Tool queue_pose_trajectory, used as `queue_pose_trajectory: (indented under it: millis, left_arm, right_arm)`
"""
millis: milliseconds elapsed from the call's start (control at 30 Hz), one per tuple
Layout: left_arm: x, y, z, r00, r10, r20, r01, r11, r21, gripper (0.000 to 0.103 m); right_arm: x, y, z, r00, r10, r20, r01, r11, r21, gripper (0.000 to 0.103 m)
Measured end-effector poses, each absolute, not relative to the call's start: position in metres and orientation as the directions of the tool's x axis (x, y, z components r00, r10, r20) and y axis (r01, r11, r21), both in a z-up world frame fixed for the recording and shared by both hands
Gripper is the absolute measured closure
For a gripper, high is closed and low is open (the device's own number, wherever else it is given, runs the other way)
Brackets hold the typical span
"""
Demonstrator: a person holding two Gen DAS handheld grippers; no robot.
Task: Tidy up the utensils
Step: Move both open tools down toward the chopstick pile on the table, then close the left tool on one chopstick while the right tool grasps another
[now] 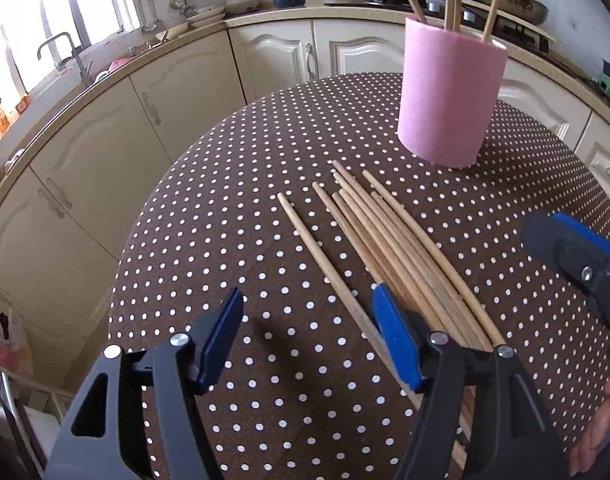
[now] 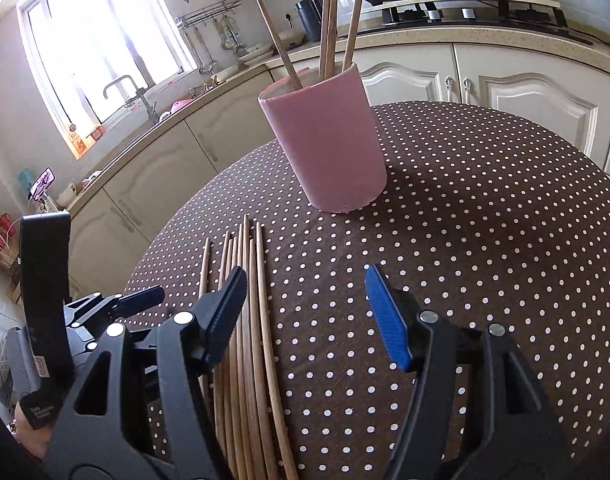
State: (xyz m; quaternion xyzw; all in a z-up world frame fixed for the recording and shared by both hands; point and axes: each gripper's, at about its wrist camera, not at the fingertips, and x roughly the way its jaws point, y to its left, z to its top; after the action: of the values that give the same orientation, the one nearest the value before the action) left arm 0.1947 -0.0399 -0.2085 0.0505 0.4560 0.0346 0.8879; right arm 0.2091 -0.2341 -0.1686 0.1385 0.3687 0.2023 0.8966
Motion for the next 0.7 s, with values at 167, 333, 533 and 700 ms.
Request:
queue_pose_trajectory:
  millis: [167,333,533,700]
  left_arm:
    - [0.196,-0.035,-0.211,0.582,0.056,-0.811,0.014,0.997,0.08,0.037]
    - [0.201,-0.032,-0.209,0.564,-0.019,-0.826,0.098,0.994,0.044,0.054]
    - [0.214,-0.029,-0.207,0.545,-0.077,-0.835,0.186,0.982,0.03,0.07]
    - [0.23,-0.014,-0.204,0.522,-0.092,-0.848,0.187,0.982,0.009,0.091]
  right_arm:
    - [0.21,-0.233,-0.171,0.633,0.463,-0.62,-0.266,0.883,0.388,0.041]
    - [0.211,-0.227,-0.175,0.603,0.46,-0.652,-0.275,0.887,0.371,0.041]
    - [0.212,-0.213,-0.174,0.558,0.448,-0.699,-0.315,0.893,0.322,0.041]
    - [0.213,-0.201,-0.174,0.526,0.426,-0.736,-0.333,0.9,0.282,0.041]
